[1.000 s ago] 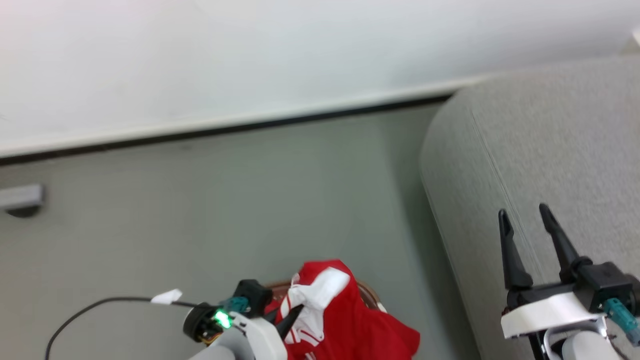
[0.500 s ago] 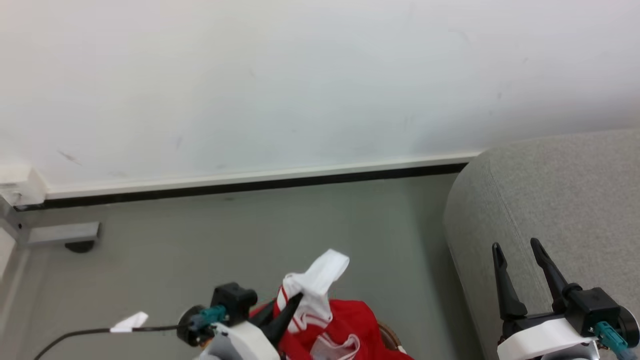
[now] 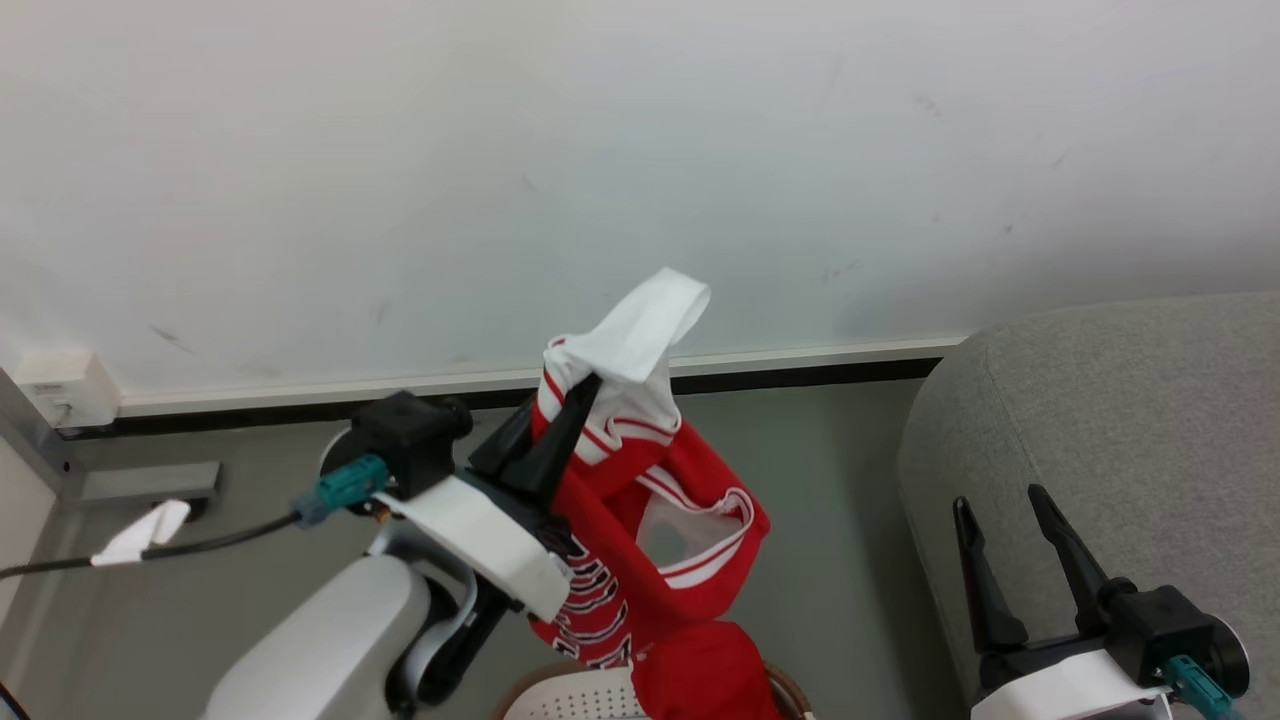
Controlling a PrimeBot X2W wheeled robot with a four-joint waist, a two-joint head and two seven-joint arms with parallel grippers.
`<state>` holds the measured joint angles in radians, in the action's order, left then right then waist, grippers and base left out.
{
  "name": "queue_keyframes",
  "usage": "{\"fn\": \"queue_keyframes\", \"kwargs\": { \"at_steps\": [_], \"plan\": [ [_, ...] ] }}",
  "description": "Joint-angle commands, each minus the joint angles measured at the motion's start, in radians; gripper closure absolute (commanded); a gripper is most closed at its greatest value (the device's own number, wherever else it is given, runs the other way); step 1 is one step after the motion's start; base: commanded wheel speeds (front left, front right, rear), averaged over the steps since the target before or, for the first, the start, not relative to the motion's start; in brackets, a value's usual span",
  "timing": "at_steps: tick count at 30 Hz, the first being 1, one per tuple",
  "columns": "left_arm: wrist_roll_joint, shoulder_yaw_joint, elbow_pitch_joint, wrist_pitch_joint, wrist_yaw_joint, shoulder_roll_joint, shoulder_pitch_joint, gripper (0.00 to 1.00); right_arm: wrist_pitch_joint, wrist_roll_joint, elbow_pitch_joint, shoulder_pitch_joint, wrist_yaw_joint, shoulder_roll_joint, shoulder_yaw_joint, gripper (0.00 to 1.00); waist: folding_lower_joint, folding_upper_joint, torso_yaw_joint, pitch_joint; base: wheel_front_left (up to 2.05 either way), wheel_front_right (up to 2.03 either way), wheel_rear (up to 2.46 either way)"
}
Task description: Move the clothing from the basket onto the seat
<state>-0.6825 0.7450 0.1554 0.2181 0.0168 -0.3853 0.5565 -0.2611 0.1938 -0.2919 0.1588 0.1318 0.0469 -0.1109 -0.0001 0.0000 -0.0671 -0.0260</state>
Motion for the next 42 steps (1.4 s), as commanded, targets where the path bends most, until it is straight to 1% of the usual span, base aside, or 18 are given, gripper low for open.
{"fn": "queue_keyframes", "kwargs": {
  "at_steps": [1,6,10,21,25,31,36,42],
  "plan": [
    [-0.008,-0.015,-0.022,-0.012,0.006,-0.007,0.028,1.0,-0.003,0.012,0.004,-0.017,-0.002,0.003,-0.006,0.0,0.0001,0.0,0.0,0.001,0.0,0.0,0.0],
    [-0.001,-0.038,-0.065,-0.043,0.024,-0.015,0.093,1.0,-0.003,0.021,0.01,-0.018,-0.002,0.003,-0.028,0.0,0.0001,0.0,-0.009,0.005,0.0,0.0,0.0],
    [-0.01,-0.047,-0.084,-0.06,0.035,-0.021,0.108,1.0,-0.003,0.031,0.022,-0.015,-0.002,0.003,-0.044,0.0,0.0001,0.0,-0.016,0.01,0.0,0.0,0.0],
    [-0.024,-0.044,-0.089,-0.067,0.037,-0.018,0.111,1.0,-0.003,0.025,0.05,-0.01,-0.002,0.003,-0.08,0.0,0.0001,0.0,-0.027,0.027,0.0,0.0,0.0],
    [-0.028,-0.045,-0.082,-0.063,0.035,-0.017,0.115,1.0,-0.003,0.033,0.062,-0.002,-0.002,0.003,-0.149,0.0,0.0001,0.0,-0.029,0.031,0.0,0.0,0.0],
    [-0.03,-0.031,-0.056,-0.06,0.02,-0.004,0.119,1.0,-0.003,0.033,0.043,0.04,-0.002,0.003,-0.324,0.0,0.0001,0.0,-0.021,0.034,0.0,0.0,0.0],
    [-0.013,-0.004,-0.022,-0.056,0.007,0.017,0.134,1.0,-0.003,0.063,-0.017,0.105,-0.002,0.004,-0.472,0.0,0.0001,0.0,0.002,0.031,0.0,0.0,0.0],
    [-0.003,0.041,0.006,-0.061,-0.012,0.067,0.143,1.0,-0.003,0.127,-0.125,0.191,-0.002,0.004,-0.602,0.0,0.0001,0.0,0.051,0.02,0.0,0.0,0.0]
  ]
}}
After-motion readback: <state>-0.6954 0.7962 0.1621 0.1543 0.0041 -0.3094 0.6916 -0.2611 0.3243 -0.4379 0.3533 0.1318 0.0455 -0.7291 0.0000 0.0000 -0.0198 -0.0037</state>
